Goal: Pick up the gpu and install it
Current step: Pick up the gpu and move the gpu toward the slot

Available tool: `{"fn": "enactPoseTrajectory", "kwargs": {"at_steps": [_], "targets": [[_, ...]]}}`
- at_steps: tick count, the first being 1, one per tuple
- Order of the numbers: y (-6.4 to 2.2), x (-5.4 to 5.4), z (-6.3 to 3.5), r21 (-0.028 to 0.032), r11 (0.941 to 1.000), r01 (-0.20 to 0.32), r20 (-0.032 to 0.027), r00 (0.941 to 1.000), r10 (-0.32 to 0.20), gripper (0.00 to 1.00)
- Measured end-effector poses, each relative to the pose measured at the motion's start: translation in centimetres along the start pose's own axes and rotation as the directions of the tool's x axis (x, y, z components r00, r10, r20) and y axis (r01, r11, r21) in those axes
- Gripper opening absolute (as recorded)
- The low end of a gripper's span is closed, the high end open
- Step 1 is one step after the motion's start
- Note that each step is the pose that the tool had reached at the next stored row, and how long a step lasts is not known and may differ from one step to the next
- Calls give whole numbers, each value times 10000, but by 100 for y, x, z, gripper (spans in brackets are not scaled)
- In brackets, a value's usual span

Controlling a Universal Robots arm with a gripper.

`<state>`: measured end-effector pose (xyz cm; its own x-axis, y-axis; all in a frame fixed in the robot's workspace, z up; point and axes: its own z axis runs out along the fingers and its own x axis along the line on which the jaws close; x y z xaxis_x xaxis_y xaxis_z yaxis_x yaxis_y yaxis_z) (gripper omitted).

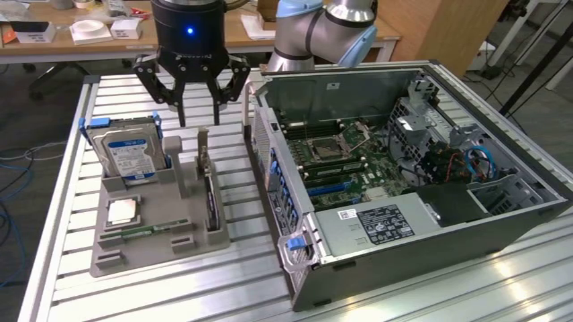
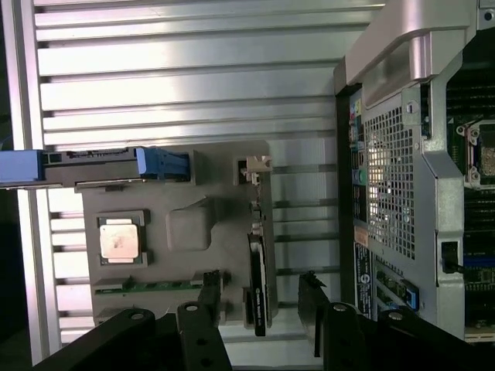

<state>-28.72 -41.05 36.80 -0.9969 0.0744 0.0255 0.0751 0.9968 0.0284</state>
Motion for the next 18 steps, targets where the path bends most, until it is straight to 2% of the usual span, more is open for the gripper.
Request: {"fn": "enactPoseTrajectory", "kwargs": {"at_steps": [18], "targets": [[-82, -6, -2, 0, 10000, 1, 0, 10000, -1, 53]]}}
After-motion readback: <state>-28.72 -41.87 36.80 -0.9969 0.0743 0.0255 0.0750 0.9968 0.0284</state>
